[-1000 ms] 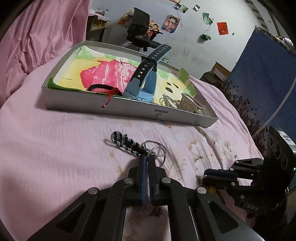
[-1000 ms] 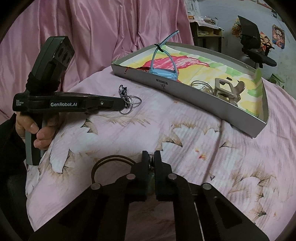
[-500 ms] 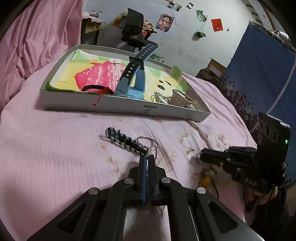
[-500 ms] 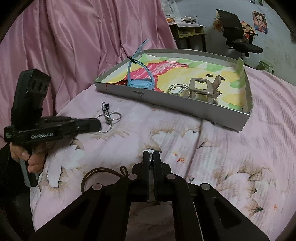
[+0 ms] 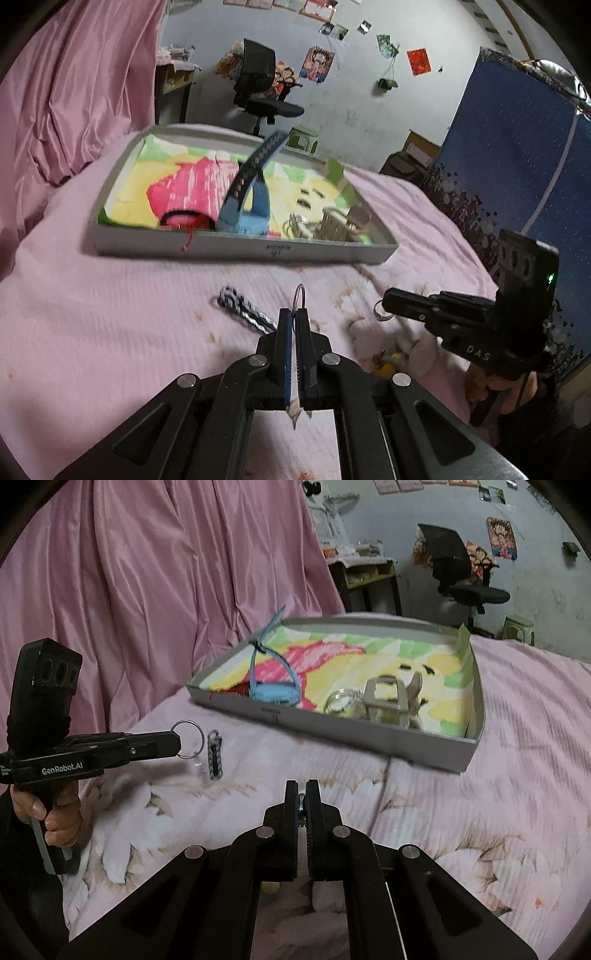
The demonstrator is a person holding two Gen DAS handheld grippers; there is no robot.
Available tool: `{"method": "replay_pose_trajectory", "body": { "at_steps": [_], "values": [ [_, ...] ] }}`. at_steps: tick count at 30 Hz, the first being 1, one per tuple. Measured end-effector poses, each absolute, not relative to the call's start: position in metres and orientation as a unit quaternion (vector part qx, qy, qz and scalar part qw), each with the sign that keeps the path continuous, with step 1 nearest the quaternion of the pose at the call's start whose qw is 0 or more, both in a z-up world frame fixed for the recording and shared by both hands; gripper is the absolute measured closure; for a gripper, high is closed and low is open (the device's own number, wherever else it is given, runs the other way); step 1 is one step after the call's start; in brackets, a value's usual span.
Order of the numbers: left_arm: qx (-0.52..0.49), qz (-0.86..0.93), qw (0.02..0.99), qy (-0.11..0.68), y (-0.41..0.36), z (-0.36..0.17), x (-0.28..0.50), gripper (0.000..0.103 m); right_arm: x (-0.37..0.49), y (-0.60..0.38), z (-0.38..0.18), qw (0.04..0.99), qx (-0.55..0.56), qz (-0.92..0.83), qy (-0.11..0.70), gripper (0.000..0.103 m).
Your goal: Organize jewelry
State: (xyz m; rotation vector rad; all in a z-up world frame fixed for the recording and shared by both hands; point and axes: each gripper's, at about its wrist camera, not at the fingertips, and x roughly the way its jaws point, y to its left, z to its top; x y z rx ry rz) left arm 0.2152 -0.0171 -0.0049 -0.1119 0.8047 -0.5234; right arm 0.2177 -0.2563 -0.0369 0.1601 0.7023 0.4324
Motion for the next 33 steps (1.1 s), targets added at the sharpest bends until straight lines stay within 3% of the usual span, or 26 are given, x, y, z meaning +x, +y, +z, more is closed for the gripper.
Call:
{"method": "replay_pose_trajectory", "body": {
  "at_steps": [18, 25, 33],
  "values": [
    [-0.096, -0.173, 0.929, 0.314, -0.002, 0.022, 0.267, 0.1, 0.277, -0.237, -0.013, 0.948, 0.093, 0.163, 0.258, 0.099],
    [-0.101, -0.146, 0.934, 0.311, 0.004, 0.015, 0.298, 0.1, 0.298, -0.224, -0.021, 0.949, 0.071, 0.149, 0.27, 0.099],
    [-0.094, -0.124, 0.92, 0.36, 0.002, -0.009, 0.32, 0.1, 0.313, -0.219, -0.033, 0.939, 0.061, 0.137, 0.309, 0.099]
  ]
}}
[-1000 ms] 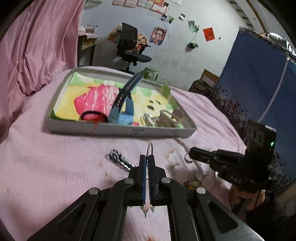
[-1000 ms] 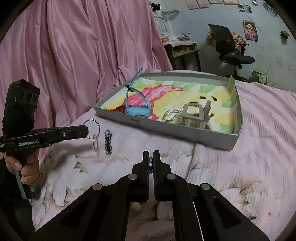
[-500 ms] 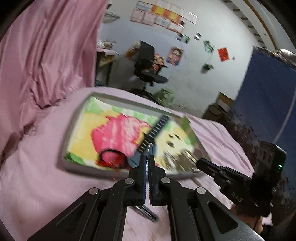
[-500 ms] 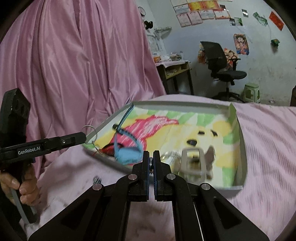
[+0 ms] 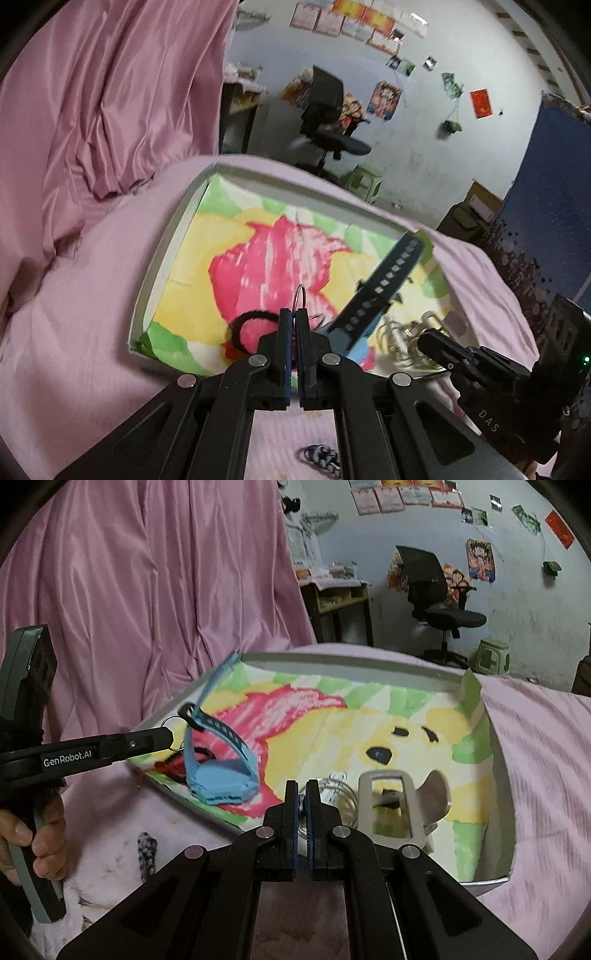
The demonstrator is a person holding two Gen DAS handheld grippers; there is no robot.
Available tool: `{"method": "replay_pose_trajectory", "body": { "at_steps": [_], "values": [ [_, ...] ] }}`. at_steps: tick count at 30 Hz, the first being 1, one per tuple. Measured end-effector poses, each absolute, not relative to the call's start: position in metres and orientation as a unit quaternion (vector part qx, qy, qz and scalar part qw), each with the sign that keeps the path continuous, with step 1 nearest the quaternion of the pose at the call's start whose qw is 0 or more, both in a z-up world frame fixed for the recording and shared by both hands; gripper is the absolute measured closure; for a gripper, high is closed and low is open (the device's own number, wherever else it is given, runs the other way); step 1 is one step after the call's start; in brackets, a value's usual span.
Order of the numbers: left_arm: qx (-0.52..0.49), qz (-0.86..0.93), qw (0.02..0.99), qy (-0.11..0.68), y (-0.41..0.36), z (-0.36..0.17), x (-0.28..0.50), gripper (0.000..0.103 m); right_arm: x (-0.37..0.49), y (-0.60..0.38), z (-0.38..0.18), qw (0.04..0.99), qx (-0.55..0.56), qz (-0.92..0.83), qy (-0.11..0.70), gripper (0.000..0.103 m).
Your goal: Organize jewelry
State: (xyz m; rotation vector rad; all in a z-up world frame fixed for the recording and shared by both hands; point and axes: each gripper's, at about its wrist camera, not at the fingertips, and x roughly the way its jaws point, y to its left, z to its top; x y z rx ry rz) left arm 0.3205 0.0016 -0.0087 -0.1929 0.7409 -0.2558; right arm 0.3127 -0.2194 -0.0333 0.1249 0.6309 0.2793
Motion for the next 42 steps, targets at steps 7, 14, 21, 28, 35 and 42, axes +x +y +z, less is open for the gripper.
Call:
{"method": "replay_pose_trajectory", "body": {
  "at_steps": [7, 14, 21, 28, 35, 42],
  "values": [
    [-0.076, -0.113, 0.911, 0.389, -0.002, -0.02, 0.325, 0.1, 0.311, -0.219, -0.036, 0.938, 0.058, 0.134, 0.315, 0.099],
    [-0.073, -0.106, 0.912, 0.39, -0.001, -0.019, 0.323, 0.1, 0.308, -0.221, -0.034, 0.939, 0.055, 0.13, 0.313, 0.097],
    [-0.072, -0.1, 0.917, 0.38, 0.002, -0.013, 0.314, 0.096, 0.297, -0.222, -0.024, 0.948, 0.049, 0.121, 0.289, 0.074],
    [-0.075, -0.104, 0.929, 0.348, 0.004, -0.004, 0.297, 0.046, 0.279, -0.228, -0.012, 0.959, 0.05, 0.106, 0.257, 0.061],
    [-0.067, -0.089, 0.95, 0.293, 0.008, 0.012, 0.268, 0.024, 0.255, -0.241, 0.002, 0.97, 0.072, 0.094, 0.211, 0.033],
    [-0.053, -0.077, 0.97, 0.222, 0.014, 0.028, 0.223, 0.002, 0.218, -0.252, 0.015, 0.977, 0.093, 0.095, 0.164, 0.01]
  ]
}}
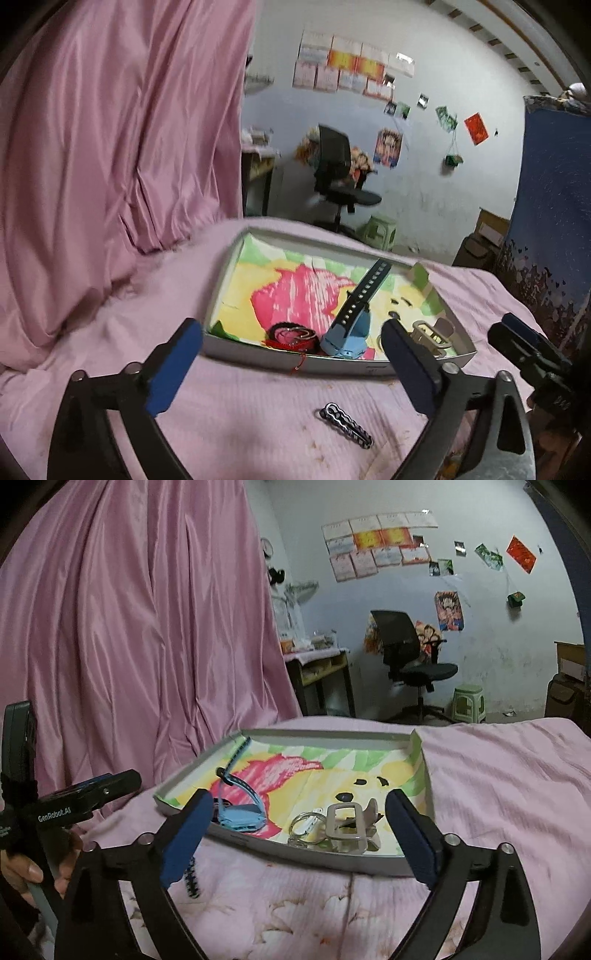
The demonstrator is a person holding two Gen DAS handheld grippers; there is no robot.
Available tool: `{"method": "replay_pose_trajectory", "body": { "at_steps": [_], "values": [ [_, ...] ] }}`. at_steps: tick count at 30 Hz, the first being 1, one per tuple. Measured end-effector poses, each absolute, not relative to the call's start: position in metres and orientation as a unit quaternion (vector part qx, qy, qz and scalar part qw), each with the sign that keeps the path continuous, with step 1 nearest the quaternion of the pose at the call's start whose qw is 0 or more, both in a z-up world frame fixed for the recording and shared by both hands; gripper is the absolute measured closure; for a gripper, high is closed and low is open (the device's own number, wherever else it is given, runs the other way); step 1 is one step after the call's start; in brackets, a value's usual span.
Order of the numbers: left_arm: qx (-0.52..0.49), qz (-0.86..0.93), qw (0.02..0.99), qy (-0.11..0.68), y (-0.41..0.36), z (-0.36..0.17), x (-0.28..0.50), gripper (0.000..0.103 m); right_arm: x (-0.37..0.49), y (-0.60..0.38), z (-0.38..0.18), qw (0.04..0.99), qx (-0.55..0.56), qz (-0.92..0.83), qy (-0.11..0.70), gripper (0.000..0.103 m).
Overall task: Organize jewelry
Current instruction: 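Grasp the black-and-white beaded keychain with the left tool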
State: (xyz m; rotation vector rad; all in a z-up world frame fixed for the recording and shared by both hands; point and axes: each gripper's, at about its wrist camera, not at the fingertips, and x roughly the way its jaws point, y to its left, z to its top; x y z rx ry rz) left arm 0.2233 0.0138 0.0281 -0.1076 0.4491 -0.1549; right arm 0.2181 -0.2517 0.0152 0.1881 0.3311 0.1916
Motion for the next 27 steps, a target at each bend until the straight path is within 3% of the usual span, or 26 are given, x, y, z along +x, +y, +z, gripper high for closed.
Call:
{"method": "replay_pose_trajectory", "body": {
  "at_steps": [3, 18, 27],
  "values": [
    [-0.047, -0.078, 0.974, 0.209, 0.014, 0.033, 0.21, 0.001, 0.206, -0.25, 0.017, 0.979, 0.086, 0.099, 0.157, 0.006],
    [-0.021, -0.082, 0.973, 0.213, 0.016, 0.024, 0.161, 0.001, 0.157, -0.253, 0.014, 0.98, 0.04, 0.101, 0.169, 0.004],
    [-0.007, -0.108, 0.96, 0.257, 0.01, 0.013, 0.168, 0.0, 0.163, -0.247, -0.007, 0.955, -0.005, 0.139, 0.263, 0.004]
  ]
}}
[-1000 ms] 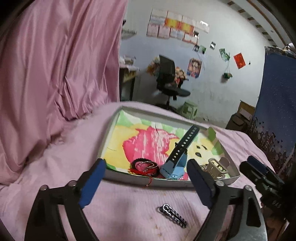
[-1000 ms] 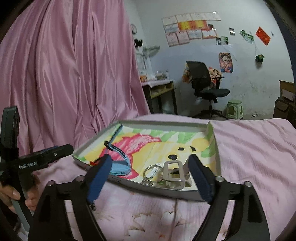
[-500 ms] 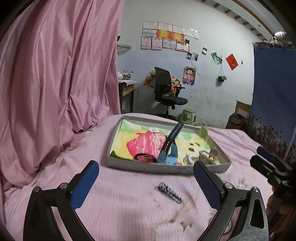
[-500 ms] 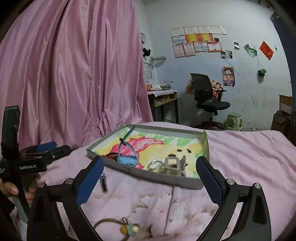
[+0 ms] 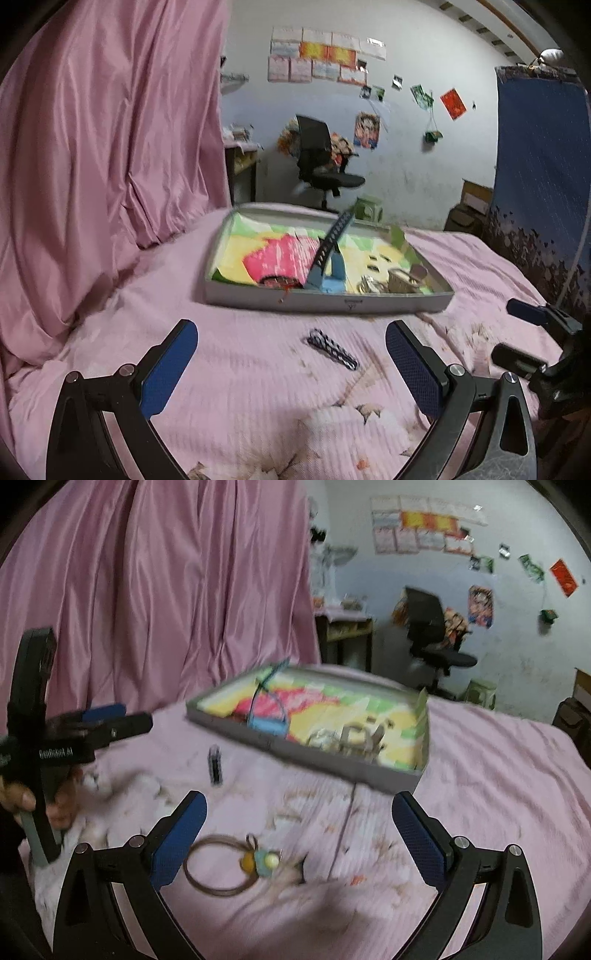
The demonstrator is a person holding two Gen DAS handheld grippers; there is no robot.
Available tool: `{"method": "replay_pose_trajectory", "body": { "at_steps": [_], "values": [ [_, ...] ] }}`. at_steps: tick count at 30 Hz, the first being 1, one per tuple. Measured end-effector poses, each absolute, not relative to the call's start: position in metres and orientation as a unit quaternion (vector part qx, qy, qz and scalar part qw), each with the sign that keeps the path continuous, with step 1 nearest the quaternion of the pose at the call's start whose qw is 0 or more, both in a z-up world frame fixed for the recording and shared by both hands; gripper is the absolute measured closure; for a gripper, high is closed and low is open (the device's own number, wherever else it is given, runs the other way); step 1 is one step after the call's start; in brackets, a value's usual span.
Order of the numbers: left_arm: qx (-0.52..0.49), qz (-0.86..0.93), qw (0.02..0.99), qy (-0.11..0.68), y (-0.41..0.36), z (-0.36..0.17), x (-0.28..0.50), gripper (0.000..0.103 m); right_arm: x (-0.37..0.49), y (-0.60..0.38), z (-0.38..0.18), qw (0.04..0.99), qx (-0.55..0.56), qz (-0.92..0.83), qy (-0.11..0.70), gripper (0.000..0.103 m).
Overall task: Organize jewelry
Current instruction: 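Grasp the black-and-white beaded keychain with the left tool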
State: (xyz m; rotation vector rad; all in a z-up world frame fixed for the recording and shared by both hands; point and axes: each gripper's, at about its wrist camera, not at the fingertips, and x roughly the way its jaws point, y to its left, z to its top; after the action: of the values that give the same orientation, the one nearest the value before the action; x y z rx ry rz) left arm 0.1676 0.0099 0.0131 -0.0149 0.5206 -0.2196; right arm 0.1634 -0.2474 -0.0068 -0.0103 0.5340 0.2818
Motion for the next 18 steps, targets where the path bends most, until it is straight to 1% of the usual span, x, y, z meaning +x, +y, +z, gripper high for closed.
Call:
{"method": "replay_pose_trajectory", "body": {
  "at_steps": [5, 7, 9, 11, 13, 14, 18],
  "values": [
    [-0.016, -0.123, 0.943, 0.309, 0.01, 0.001, 0.18, 0.001, 0.171, -0.241, -0.02, 0.94, -0.022, 0.15, 0.305, 0.005],
    [-0.016, -0.126, 0.937, 0.326, 0.008, -0.004, 0.185, 0.001, 0.172, -0.24, -0.024, 0.935, -0.028, 0.156, 0.318, 0.008],
    [-0.016, -0.132, 0.93, 0.342, 0.007, -0.008, 0.189, 0.001, 0.173, -0.237, -0.029, 0.926, -0.03, 0.168, 0.336, 0.022],
    [-0.018, -0.144, 0.921, 0.362, 0.004, -0.013, 0.193, 0.001, 0.175, -0.233, -0.032, 0.921, -0.03, 0.175, 0.346, 0.03],
    [-0.017, -0.153, 0.917, 0.367, 0.003, -0.016, 0.195, 0.001, 0.175, -0.232, -0.034, 0.916, -0.03, 0.187, 0.355, 0.033],
    [-0.015, -0.157, 0.916, 0.369, 0.002, -0.017, 0.195, 0.002, 0.175, -0.23, -0.035, 0.915, -0.031, 0.189, 0.356, 0.037],
    [-0.005, -0.171, 0.909, 0.379, -0.006, -0.022, 0.197, 0.013, 0.176, -0.226, -0.039, 0.908, -0.034, 0.197, 0.369, 0.053]
  ]
}}
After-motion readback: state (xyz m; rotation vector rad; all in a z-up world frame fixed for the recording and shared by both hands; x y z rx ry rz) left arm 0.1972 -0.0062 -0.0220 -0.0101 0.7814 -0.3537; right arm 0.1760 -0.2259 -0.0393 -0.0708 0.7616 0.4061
